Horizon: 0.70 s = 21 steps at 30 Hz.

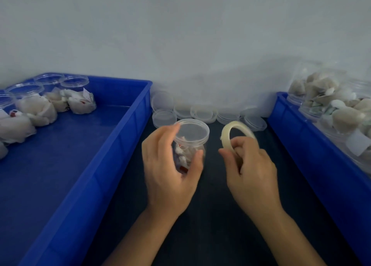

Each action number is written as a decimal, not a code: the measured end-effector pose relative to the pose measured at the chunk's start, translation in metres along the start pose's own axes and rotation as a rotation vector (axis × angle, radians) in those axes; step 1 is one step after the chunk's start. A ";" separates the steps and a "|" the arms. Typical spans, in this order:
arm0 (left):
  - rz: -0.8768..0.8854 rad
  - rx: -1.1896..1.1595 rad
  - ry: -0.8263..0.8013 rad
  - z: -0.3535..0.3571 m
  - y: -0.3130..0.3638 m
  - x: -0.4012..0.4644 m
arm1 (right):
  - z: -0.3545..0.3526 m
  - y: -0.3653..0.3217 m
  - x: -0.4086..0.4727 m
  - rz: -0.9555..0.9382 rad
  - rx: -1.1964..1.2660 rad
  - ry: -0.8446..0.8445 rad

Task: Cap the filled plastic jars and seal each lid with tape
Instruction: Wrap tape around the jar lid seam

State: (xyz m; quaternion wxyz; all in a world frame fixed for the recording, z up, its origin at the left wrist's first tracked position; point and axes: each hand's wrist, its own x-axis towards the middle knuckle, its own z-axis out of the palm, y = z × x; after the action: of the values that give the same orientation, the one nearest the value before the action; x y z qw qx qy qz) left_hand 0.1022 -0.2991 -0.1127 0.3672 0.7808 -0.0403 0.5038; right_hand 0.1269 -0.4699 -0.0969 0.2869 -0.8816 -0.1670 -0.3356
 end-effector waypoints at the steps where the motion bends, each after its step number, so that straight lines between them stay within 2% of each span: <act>1: 0.074 -0.008 0.018 0.000 0.003 0.000 | 0.000 -0.005 -0.002 -0.049 0.009 0.051; 3: 0.149 -0.042 -0.007 0.000 0.007 0.000 | 0.002 -0.009 -0.005 -0.159 0.019 0.107; 7: 0.148 -0.112 -0.106 0.002 0.008 -0.003 | 0.008 -0.011 -0.006 -0.334 0.017 0.133; 14: 0.028 -0.202 -0.145 0.001 0.008 -0.002 | 0.006 -0.004 -0.004 -0.384 -0.006 0.077; 21: -0.019 -0.243 -0.152 -0.002 0.006 0.002 | 0.005 -0.001 -0.004 -0.382 0.040 0.039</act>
State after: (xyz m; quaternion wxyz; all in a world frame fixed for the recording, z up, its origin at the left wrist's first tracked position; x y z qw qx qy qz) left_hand 0.0985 -0.3017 -0.1075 0.4599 0.7669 -0.1214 0.4309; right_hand 0.1262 -0.4664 -0.1017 0.2387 -0.8213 -0.3324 -0.3975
